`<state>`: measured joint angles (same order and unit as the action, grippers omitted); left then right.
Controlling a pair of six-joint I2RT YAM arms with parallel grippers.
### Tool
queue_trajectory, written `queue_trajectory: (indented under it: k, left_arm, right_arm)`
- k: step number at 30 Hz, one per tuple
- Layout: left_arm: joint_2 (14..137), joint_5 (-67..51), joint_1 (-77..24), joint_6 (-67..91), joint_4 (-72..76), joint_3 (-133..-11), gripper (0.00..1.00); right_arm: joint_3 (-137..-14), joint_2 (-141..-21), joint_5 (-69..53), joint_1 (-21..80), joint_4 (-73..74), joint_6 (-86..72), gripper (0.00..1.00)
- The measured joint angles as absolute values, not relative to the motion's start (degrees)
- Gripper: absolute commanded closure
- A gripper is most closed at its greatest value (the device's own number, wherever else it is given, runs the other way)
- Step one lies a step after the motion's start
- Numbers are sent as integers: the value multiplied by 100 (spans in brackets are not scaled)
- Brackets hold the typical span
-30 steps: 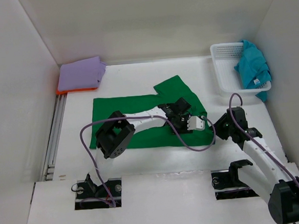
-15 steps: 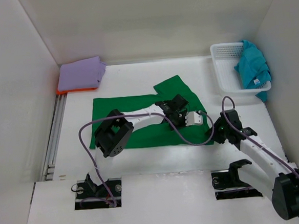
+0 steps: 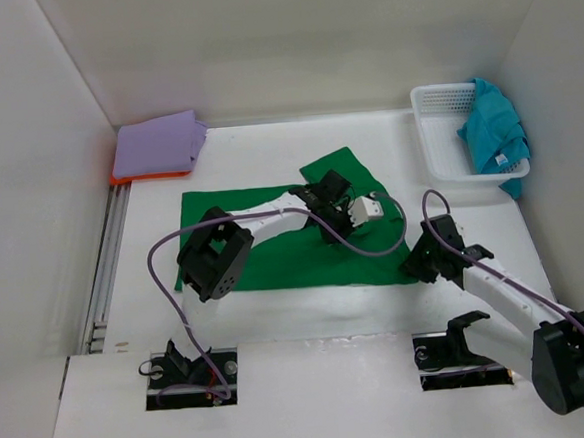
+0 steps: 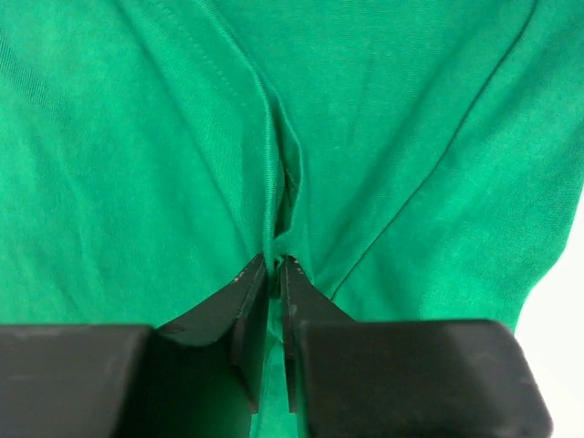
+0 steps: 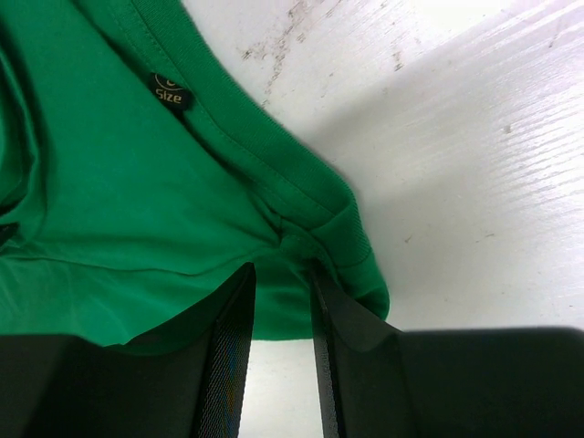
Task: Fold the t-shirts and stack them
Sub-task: Put the neatly folded tshirt into the corner of the board with the left arm
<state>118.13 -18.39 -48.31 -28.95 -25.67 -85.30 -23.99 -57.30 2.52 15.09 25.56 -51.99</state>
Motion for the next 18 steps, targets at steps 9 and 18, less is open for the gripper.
queue_trajectory:
  k: [9,18]
  left_arm:
    - [11845,-1920,-4003,-2161,-2475,-8753,87]
    - [11839,-1883,-4082,-2084,-2508,-8726,45]
  right_arm:
    - [-2445,-5723,458,1557,2694,-5098,66]
    - [-2512,-5745,554,1584,2821,-5052,65]
